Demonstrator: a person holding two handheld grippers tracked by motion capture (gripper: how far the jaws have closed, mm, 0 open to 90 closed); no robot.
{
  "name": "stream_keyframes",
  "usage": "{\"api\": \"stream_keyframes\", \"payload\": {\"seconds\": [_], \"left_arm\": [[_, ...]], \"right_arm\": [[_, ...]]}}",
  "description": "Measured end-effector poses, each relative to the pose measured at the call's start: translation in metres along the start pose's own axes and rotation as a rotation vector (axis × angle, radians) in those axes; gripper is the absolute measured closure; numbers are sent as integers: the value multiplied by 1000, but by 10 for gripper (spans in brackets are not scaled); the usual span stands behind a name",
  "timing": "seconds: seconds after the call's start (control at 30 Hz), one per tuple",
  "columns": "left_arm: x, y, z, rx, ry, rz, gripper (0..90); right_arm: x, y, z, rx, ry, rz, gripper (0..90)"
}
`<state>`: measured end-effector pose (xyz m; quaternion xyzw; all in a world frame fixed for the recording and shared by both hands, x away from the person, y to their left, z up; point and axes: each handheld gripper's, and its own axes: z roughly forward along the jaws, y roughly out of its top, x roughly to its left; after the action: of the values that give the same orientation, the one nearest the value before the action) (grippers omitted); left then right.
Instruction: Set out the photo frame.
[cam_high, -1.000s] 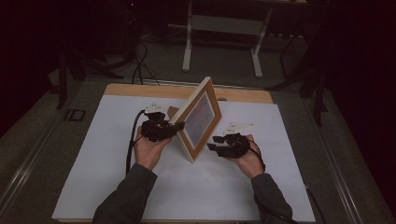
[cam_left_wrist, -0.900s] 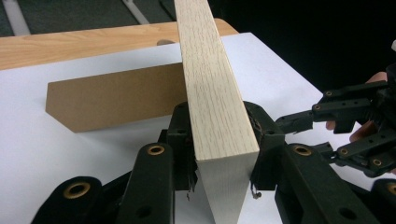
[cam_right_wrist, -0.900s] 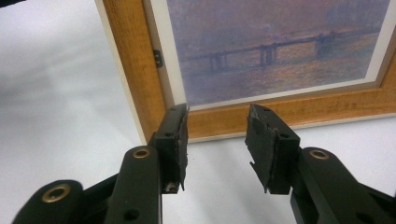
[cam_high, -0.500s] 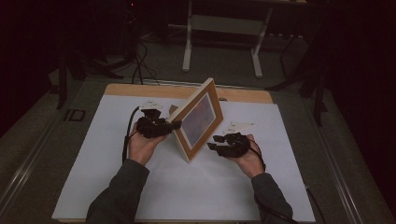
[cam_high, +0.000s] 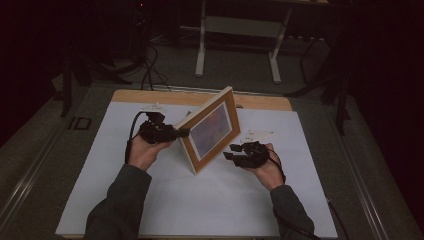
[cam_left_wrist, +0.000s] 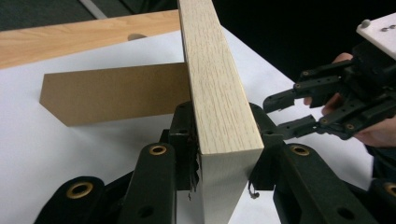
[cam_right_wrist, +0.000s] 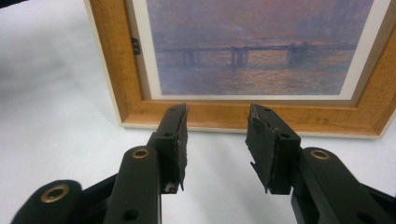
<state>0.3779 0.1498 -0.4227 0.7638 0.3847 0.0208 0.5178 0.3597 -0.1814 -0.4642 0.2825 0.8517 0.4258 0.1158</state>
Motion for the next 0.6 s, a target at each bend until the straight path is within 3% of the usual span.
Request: {"api": "stream_keyframes", "payload": {"seconds": [0.6], "left_arm": [[13, 6, -2, 55, -104, 28, 710]], "right_arm": [[-4, 3, -6, -12, -20, 7, 572]]}}
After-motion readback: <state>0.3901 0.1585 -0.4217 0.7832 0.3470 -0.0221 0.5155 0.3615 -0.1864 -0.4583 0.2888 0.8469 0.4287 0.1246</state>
